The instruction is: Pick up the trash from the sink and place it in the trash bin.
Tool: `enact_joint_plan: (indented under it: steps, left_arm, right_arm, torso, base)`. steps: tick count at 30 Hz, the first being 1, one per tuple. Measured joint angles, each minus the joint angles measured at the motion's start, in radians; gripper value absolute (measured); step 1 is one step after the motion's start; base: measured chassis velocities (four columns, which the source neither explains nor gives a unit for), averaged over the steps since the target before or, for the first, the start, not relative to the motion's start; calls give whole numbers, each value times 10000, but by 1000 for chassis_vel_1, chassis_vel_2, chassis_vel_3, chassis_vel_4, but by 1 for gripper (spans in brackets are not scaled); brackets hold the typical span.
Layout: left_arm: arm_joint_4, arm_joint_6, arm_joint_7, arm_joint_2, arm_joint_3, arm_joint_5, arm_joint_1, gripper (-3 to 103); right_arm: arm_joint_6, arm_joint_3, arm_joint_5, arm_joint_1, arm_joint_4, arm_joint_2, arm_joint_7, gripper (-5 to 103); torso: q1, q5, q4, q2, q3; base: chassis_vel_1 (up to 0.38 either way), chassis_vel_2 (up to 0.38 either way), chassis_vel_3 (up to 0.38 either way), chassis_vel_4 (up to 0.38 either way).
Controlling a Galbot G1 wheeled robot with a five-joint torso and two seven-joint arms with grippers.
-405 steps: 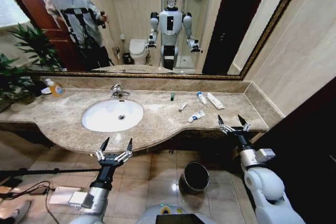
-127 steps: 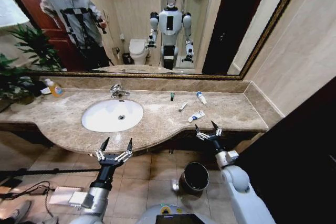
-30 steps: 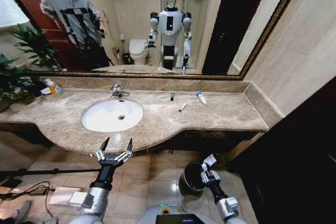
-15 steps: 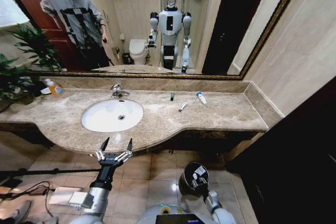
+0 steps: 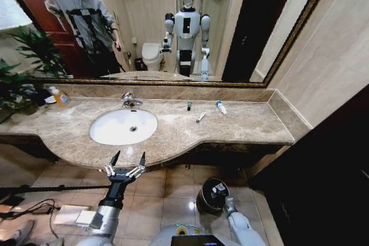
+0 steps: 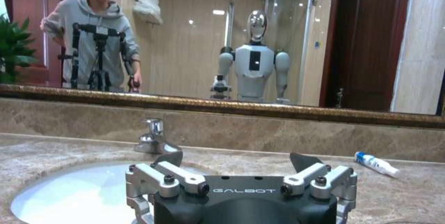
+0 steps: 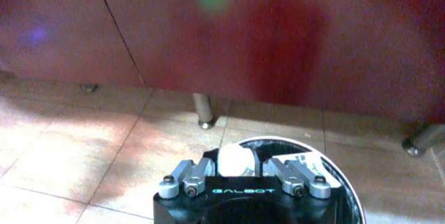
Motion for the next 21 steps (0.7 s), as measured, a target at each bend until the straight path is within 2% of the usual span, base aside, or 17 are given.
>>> enact_joint_plan:
  steps: [4,11,14,21]
  left_arm:
    - [-1,0,0,0,0,0,0,100]
    - [0,0,0,0,0,0,0,100]
    - [0,0,0,0,0,0,0,100]
    - [0,0,0,0,0,0,0,100]
  right_arm:
    - [3,17,-49,253,-460,27,12,31]
    - [219,345,-4,1630,-3365,170,-50,31]
    - [187,430,4,1977,-4020,203,-52,31]
    - [87,441,-50,2116,-4242,358,-67,31]
  torso:
    - [0,2,0,0,0]
    - [0,3,0,0,0]
    - [0,1,1,0,0]
    - [-1,1,0,0,-1]
  base:
    - [0,0,0,0]
    - [0,0,0,0]
    - [0,0,0,0]
    - [0,0,0,0]
